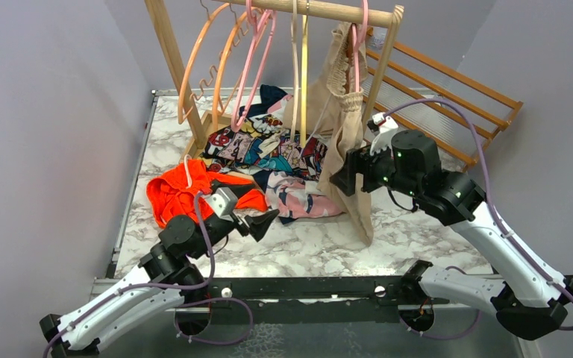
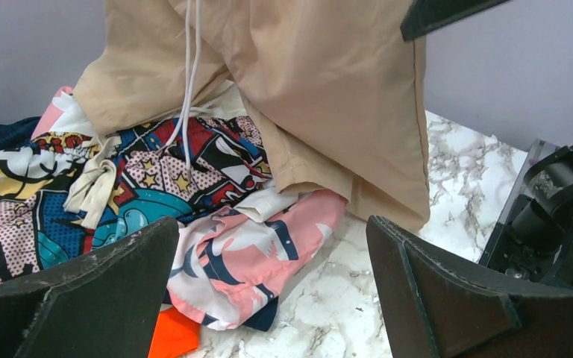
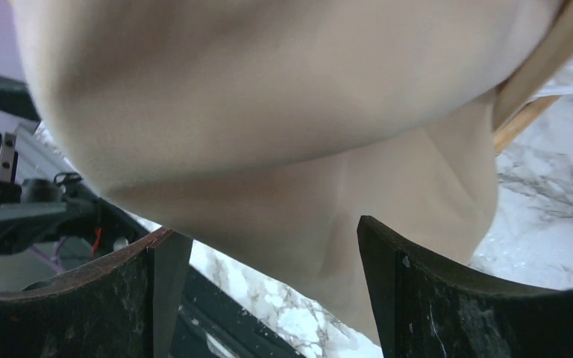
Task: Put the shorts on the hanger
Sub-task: Adjust the hanger on the clothesline.
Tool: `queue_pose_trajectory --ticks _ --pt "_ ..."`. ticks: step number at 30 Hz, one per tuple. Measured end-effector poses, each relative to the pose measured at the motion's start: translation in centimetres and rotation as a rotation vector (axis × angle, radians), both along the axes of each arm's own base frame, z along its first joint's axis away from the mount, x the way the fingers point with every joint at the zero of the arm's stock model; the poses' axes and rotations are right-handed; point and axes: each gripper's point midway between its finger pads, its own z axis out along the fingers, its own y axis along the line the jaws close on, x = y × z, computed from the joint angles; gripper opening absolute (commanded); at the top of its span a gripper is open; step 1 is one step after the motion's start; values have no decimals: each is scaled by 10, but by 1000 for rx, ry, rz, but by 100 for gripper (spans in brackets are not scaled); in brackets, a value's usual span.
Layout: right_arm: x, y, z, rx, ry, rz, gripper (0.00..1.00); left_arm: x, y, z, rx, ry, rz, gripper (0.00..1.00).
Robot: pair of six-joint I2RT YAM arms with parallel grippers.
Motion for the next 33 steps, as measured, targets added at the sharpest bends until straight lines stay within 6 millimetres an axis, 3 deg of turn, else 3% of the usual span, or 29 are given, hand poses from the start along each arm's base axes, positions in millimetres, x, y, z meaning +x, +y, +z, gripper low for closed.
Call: queue_pose_trajectory --ticks 2,4,9,12,15,18,21,24,27,28,31,33 --pt "-4 5 -6 -1 21 33 71 -1 3 3 -16 -4 4 99" --pt "-5 8 -13 -8 39 52 58 -2 4 3 -27 -2 6 99" --pt "-3 10 -21 -28 57 54 4 -3 6 -5 -32 14 8 99" --pt "-1 12 -17 -34 53 64 1 -4 6 -6 -34 20 8 99" --pt "-1 22 13 10 16 111 1 -4 6 -6 -37 23 8 99" --pt "-9 33 77 126 -89 188 1 -5 6 -5 -40 24 7 99" --pt "-27 31 136 247 -223 249 1 -5 7 -4 -43 21 10 99" --pt "-45 21 161 308 -301 277 4 -4 8 -3 -46 19 14 99" --pt "-50 15 159 319 -320 272 12 -4 8 -3 -46 19 14 99" --pt "-48 15 150 307 -305 267 21 -4 8 -3 -46 19 14 99" --pt "-36 19 103 238 -214 234 65 -4 8 -3 -46 19 14 99" --pt "-29 19 68 173 -143 205 79 -4 8 -4 -45 19 14 99"
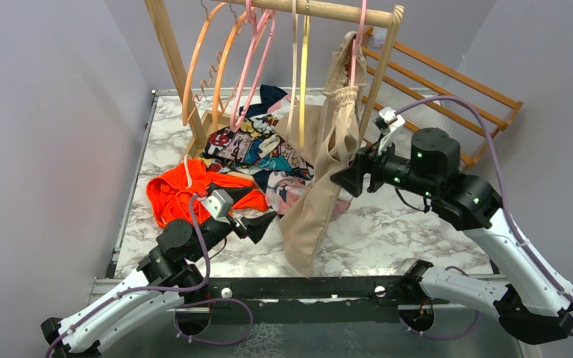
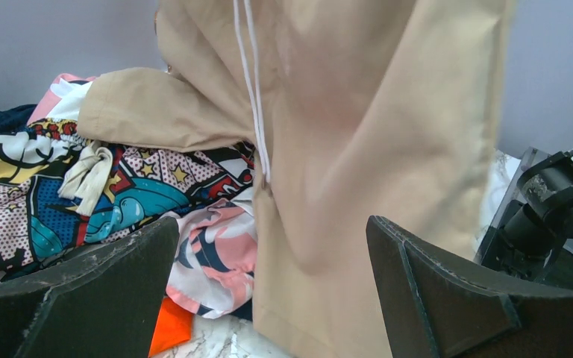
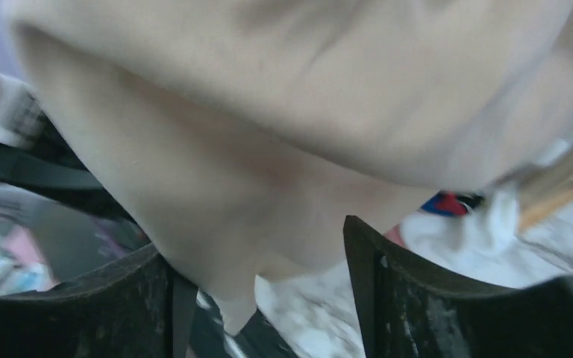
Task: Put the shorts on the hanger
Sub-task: Adjust the hanger on the clothesline.
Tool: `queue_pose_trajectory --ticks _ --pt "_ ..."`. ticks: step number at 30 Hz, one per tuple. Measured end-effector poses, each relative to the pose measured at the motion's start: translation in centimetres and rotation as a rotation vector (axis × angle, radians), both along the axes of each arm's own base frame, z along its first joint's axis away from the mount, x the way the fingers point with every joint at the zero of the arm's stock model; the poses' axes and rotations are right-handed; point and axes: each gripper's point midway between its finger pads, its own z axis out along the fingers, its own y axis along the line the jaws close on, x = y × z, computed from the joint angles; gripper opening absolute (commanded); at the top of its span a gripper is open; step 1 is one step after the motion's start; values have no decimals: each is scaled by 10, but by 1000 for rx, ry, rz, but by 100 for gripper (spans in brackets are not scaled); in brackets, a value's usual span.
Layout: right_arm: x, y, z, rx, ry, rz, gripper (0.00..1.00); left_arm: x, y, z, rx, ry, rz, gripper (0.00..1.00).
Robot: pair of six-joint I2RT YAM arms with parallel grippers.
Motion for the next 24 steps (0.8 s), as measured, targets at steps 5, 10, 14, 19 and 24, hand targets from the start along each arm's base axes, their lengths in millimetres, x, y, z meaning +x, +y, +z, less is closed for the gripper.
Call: queue_pose_trajectory --ticks 5,10,14,19,24 --pt "4 -13 -34 -133 63 -48 90 0 0 0 2 0 0 99" --pt "2 -25 23 -82 -58 -75 91 1 -2 -3 13 7 0 99" --pt "1 -33 64 -25 -149 -105 91 2 -2 -4 14 7 0 99" --pt "20 -44 82 24 -169 -241 87 2 -2 -4 15 8 1 99" --pt "51 -46 78 28 -142 -381 79 2 -2 -4 17 9 1 99"
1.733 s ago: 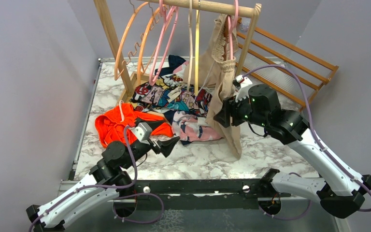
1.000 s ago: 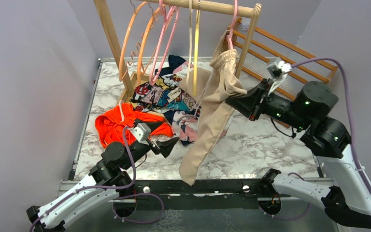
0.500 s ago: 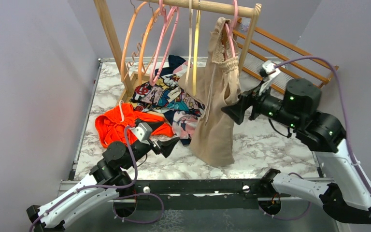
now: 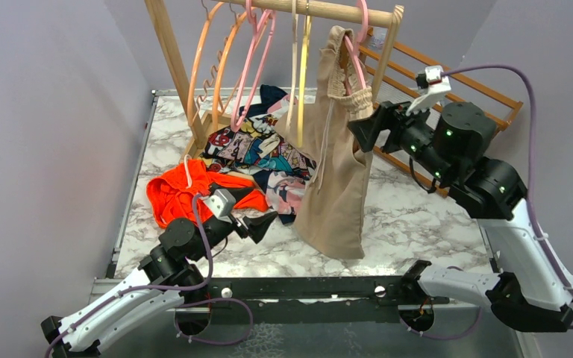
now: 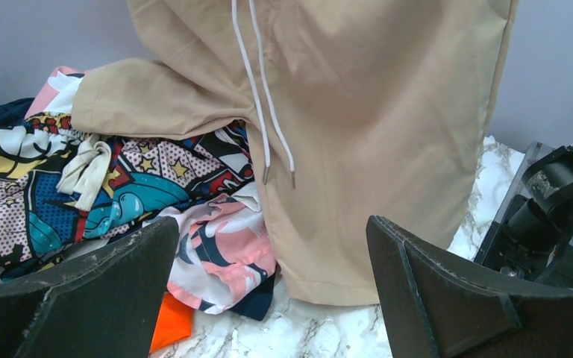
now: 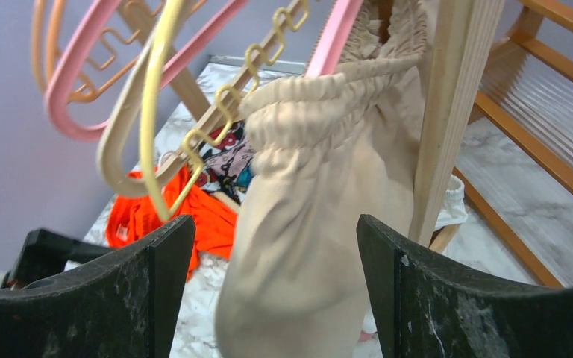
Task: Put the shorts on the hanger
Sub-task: Adjust the hanger on the clothesline.
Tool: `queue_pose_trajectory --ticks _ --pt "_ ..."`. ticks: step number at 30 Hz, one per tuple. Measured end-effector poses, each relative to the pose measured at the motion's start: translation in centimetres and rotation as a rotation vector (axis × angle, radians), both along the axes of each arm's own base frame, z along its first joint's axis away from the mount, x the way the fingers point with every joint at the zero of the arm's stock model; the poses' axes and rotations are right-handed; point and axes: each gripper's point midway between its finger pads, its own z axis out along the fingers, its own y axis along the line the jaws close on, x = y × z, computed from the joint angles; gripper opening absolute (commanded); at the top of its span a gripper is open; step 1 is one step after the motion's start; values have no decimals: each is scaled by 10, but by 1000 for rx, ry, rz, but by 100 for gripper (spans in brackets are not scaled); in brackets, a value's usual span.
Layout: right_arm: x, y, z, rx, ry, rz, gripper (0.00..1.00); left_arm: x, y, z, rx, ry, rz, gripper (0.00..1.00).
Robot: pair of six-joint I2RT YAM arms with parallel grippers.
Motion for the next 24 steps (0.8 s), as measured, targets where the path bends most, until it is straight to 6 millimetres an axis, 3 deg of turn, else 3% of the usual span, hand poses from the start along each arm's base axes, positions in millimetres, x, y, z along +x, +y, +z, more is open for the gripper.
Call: queue_pose_trajectory --ticks 6,14,24 --pt "30 4 -14 -41 36 -102 54 0 0 -2 5 4 0 99" --pt "36 -1 -8 -51 8 -136 2 0 0 -2 6 5 -1 99" --pt "42 -6 6 -45 -53 -167 1 0 0 -3 8 7 -1 99"
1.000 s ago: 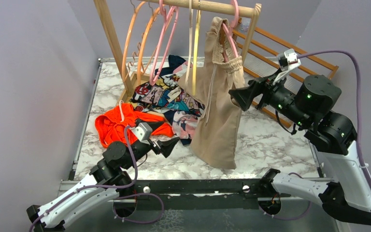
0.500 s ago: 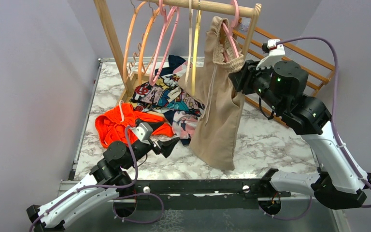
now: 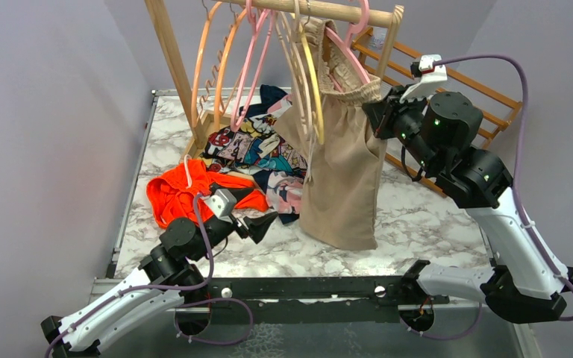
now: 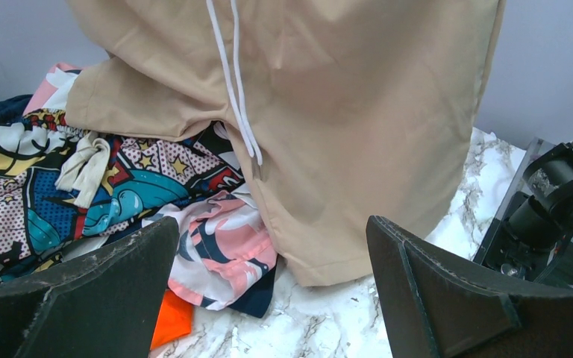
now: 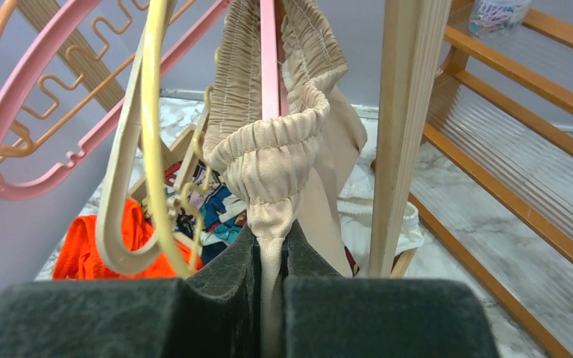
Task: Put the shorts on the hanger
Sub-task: Adjust the hanger on the clothesline.
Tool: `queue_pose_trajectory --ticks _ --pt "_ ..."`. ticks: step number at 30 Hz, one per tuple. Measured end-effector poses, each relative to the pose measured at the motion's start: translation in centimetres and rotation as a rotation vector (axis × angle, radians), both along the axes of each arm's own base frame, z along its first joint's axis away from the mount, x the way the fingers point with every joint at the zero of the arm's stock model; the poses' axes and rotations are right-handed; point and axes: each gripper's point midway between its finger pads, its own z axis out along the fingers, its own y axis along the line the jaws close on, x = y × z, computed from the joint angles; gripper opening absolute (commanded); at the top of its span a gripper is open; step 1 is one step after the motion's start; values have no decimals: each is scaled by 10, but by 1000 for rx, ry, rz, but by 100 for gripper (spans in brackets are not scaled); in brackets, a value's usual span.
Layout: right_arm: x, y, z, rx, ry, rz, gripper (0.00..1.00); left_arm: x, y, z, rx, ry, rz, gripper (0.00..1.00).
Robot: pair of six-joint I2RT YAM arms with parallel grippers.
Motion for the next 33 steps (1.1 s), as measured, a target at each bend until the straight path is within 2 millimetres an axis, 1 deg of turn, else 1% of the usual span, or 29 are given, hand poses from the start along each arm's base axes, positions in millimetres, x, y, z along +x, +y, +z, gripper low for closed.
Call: queue_pose_trajectory --ticks 11,17,23,24,25,27,29,31,33 --pt "10 -17 -3 -29 13 -122 1 0 0 -1 3 2 0 99" --pt "8 -21 -7 -23 35 -137 1 2 -2 -6 20 12 1 99" --pt "-1 -24 -7 34 51 -137 1 3 -3 -7 27 14 0 99" --pt "-3 -25 -7 47 53 -137 7 3 -3 -7 27 15 0 99" --pt "-3 -25 -6 58 55 -137 17 3 -3 -8 28 15 0 99" --pt "-5 -23 -7 75 63 -128 41 3 -4 -9 31 17 0 99" --pt "-5 -19 -8 93 72 -116 61 3 -4 -9 32 18 0 99" --pt "-7 -15 -9 104 79 -93 77 3 -4 -9 31 18 0 99" --pt "-10 -11 -8 109 78 -65 85 3 -4 -9 32 18 1 99"
